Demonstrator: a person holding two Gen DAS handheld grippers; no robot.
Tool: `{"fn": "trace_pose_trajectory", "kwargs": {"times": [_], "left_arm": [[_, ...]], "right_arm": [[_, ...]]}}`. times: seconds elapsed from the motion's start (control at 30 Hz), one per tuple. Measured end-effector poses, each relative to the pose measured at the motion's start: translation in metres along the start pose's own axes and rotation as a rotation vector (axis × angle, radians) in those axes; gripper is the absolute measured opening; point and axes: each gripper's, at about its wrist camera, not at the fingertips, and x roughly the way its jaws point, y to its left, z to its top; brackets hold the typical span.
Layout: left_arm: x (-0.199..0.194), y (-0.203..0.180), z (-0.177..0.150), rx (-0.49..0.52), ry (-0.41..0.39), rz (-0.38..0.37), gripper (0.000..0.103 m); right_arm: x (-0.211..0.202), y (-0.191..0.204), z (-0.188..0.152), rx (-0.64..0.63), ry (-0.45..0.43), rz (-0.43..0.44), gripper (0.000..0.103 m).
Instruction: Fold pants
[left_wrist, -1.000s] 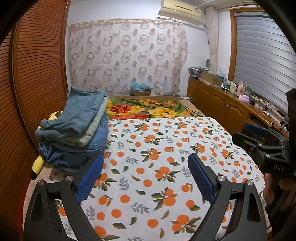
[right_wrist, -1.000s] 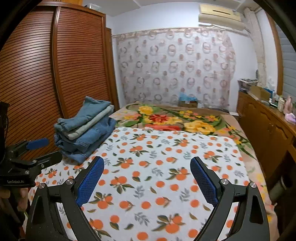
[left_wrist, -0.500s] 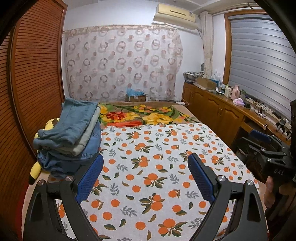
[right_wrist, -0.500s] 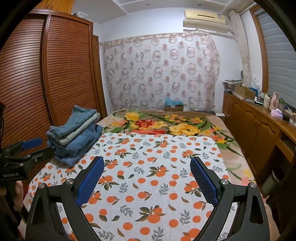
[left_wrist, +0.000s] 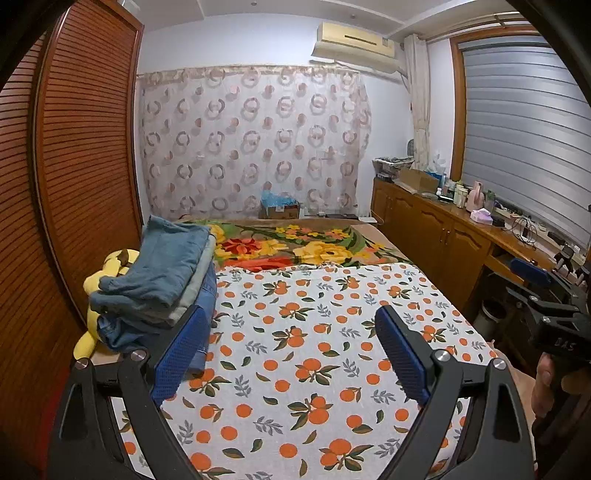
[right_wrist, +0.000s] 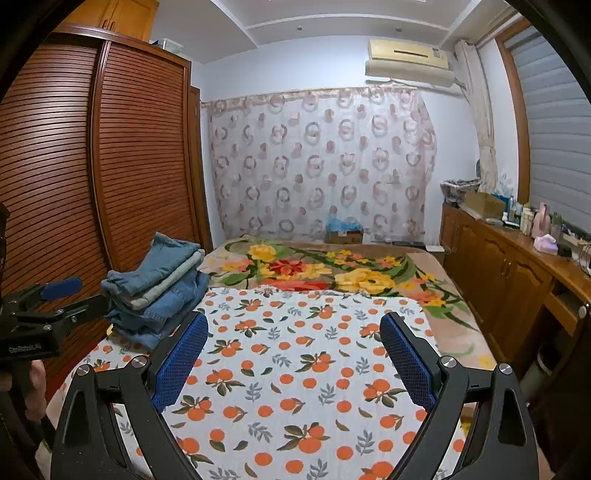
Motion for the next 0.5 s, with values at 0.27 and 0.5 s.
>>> {"fn": "trace_pose_trajectory", "kwargs": {"times": [0.27, 0.5], "left_arm": [[-0.0046, -0.0005, 0.0004, -0.001, -0.007, -0.002, 0.093], [-0.0044, -0.0004, 0.0001, -0.002, -0.007, -0.001, 0.093]], "right_arm": [[0.0014, -0.003, -0.006, -0.001, -0.002, -0.004, 0.095], [0.0011, -0.0032, -0.0062, -0.002, -0.003, -0.003, 0.095]]}}
